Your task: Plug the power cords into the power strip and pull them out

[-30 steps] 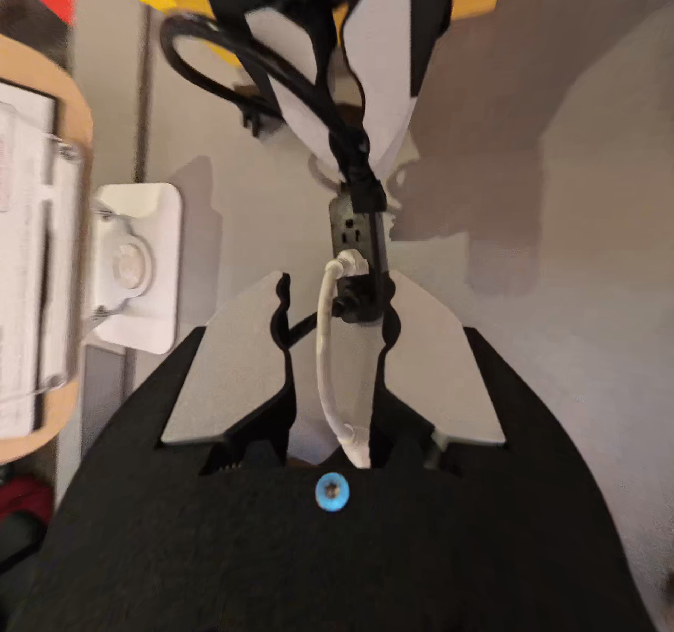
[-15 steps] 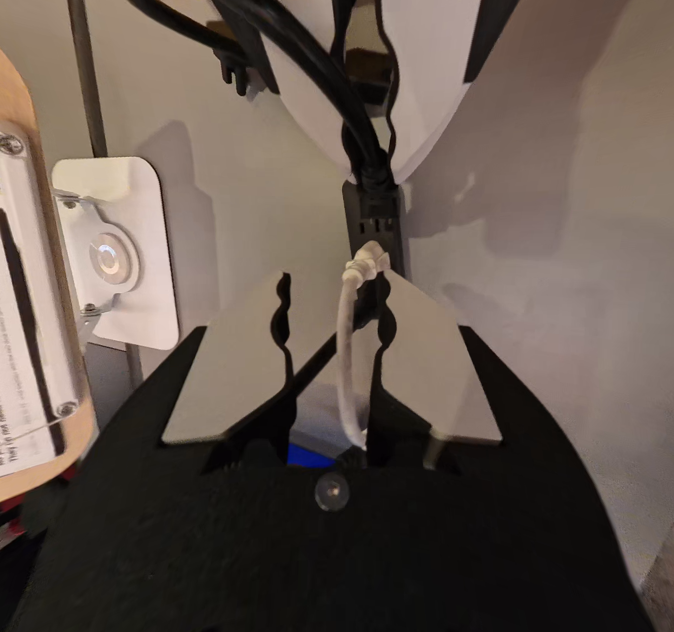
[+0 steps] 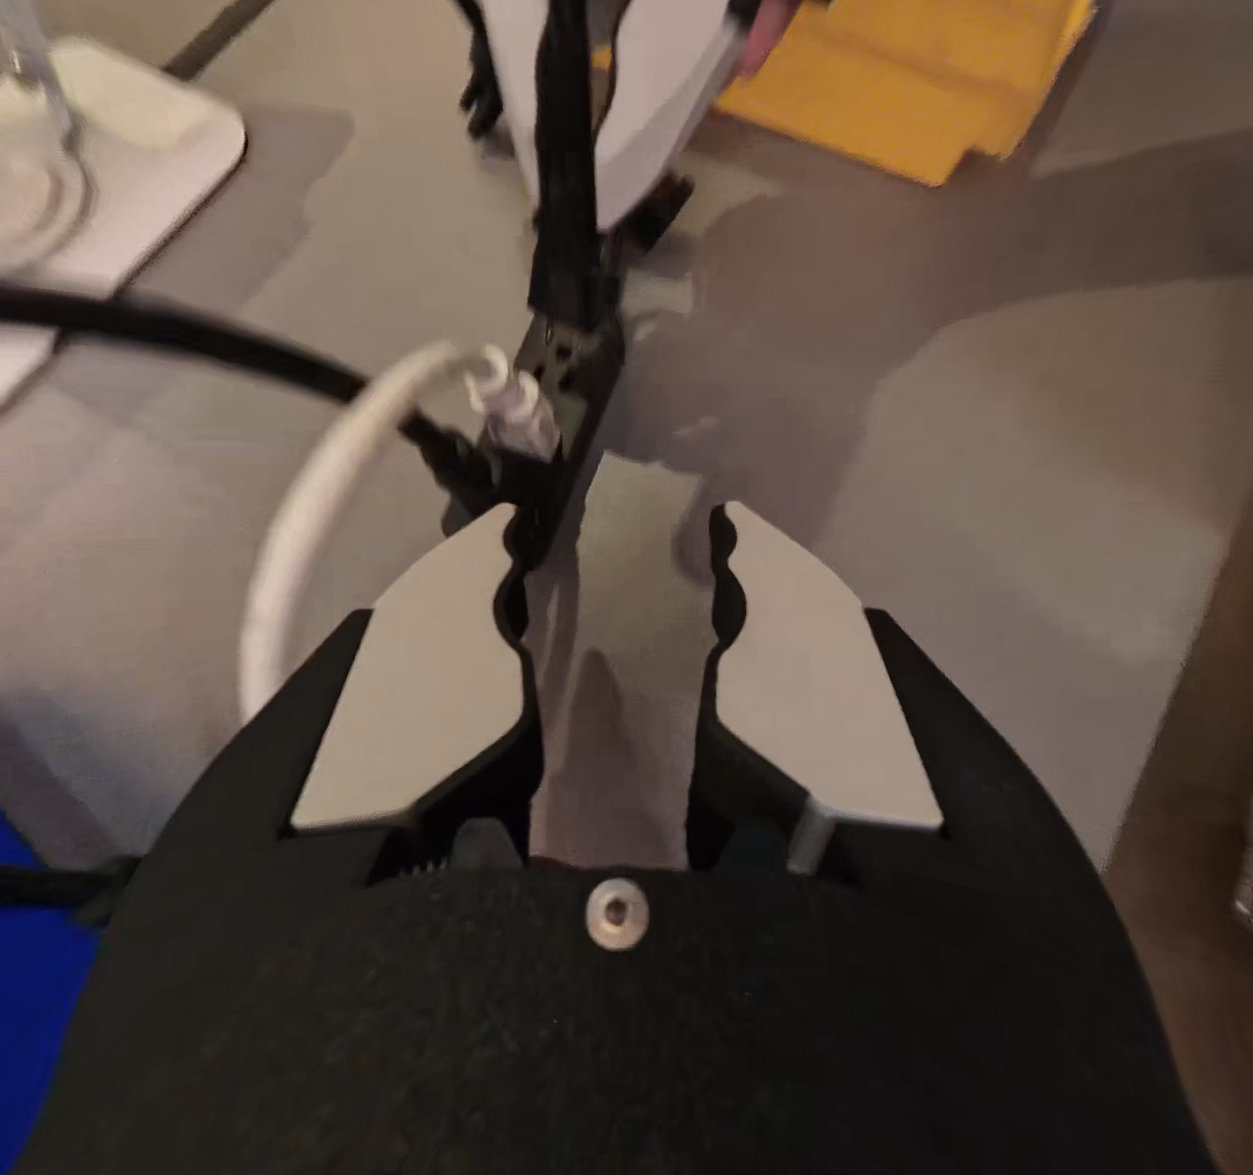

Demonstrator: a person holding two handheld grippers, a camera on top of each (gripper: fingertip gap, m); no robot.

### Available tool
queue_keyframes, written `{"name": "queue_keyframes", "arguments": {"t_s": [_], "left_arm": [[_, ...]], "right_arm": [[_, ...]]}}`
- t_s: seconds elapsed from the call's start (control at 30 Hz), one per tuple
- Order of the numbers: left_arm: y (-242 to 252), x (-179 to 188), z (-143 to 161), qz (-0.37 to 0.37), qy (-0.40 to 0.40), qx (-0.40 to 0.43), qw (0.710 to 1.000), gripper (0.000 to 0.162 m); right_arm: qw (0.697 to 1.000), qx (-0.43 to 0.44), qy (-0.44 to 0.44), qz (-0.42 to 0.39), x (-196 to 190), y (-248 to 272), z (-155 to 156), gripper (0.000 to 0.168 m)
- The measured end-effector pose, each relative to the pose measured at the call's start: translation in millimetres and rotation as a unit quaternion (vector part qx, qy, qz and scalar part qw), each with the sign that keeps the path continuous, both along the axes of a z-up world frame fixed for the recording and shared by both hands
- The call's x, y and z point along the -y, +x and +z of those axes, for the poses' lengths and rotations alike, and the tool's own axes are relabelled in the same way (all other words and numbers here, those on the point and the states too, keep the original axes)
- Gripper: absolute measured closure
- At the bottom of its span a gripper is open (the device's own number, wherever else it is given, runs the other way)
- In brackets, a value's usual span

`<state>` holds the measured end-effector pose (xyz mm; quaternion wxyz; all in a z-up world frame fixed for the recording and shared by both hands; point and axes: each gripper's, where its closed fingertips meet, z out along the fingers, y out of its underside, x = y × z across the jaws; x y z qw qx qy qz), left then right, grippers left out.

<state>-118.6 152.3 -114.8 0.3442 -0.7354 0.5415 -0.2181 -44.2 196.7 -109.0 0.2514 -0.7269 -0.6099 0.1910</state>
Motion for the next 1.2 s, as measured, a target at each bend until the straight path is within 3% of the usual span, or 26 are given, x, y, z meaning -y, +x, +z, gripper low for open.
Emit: {"name": "queue_keyframes", "arguments": {"t_s": [0.1, 0.2, 0.4, 0.5, 0.73, 1.2], "left_arm": [[-13, -18, -40, 0.07, 0.029, -0.032, 0.997, 0.095], [-18, -45, -53, 0.092, 0.087, -0.058, 0.99, 0.096], [9, -55, -62, 0.038, -0.009, -0.01, 0.999, 0.096], [16, -64, -66, 0.029, 0.029, -0.006, 0.999, 0.115], [19, -65, -67, 0.012, 0.087, -0.009, 0.996, 0.116], [19, -64, -67, 0.007, 0.066, -0.002, 0.998, 0.116]], "right_arm": [[0.999, 0.042, -0.012, 0.03, -2, -7, -6, 0.153], [0.996, 0.07, -0.015, 0.047, -6, -14, -8, 0.153], [0.993, 0.096, -0.027, 0.058, -9, -17, -7, 0.153], [0.993, 0.103, -0.029, 0.048, -11, -15, -8, 0.152], [0.991, 0.121, -0.046, 0.04, -14, -8, -10, 0.152], [0.976, 0.202, -0.072, 0.047, -17, -16, -21, 0.153]]}}
